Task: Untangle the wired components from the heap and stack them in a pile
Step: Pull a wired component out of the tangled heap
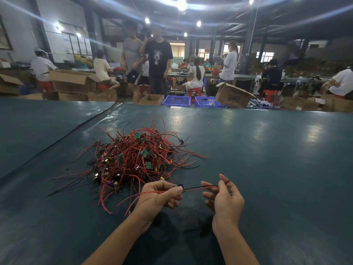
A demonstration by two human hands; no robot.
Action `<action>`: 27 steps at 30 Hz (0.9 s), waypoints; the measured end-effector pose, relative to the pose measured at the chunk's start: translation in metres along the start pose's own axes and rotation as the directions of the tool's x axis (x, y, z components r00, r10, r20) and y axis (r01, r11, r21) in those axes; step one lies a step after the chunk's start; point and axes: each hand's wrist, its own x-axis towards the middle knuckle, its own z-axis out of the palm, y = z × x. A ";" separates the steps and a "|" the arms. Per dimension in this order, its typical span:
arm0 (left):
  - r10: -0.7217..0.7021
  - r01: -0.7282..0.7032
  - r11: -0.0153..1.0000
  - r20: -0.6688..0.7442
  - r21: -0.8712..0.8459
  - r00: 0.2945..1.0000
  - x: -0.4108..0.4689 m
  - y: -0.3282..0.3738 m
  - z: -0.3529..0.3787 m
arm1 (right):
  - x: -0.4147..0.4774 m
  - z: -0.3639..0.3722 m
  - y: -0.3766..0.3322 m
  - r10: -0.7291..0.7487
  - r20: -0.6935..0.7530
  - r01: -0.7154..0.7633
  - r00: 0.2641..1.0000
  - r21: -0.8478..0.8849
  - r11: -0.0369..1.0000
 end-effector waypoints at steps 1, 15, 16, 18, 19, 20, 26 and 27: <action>0.001 -0.001 1.000 -0.002 -0.006 1.000 0.000 0.001 0.000 | 0.000 0.000 0.000 -0.019 0.011 0.019 1.000 -0.014 1.000; 0.010 -0.012 0.998 -0.028 -0.069 1.000 -0.002 0.005 0.001 | 0.002 -0.001 0.001 -0.038 -0.018 0.040 0.999 0.107 0.993; 0.018 -0.021 0.997 -0.037 -0.080 0.999 -0.002 0.004 0.001 | 0.002 -0.001 0.001 -0.038 -0.014 0.039 0.999 0.110 0.993; 0.030 -0.036 0.992 -0.057 -0.120 0.998 -0.002 0.003 0.002 | 0.002 -0.001 0.000 -0.039 0.001 0.039 0.999 0.100 0.994; 0.028 -0.038 0.989 -0.068 -0.143 0.997 -0.001 0.003 0.002 | 0.002 -0.001 0.000 -0.035 0.011 0.034 0.999 0.092 0.995; 0.022 -0.034 0.986 -0.078 -0.163 0.997 -0.001 0.002 0.003 | 0.002 -0.001 0.000 -0.029 0.023 0.026 0.999 0.085 0.996; -0.030 -0.045 0.930 -0.197 -0.365 0.980 0.004 0.004 0.006 | -0.001 -0.001 -0.004 -0.033 0.135 0.030 0.990 0.018 0.999; -0.039 -0.041 0.928 -0.206 -0.369 0.978 0.005 0.005 0.006 | 0.000 -0.002 -0.004 -0.055 0.138 0.055 0.989 0.001 0.998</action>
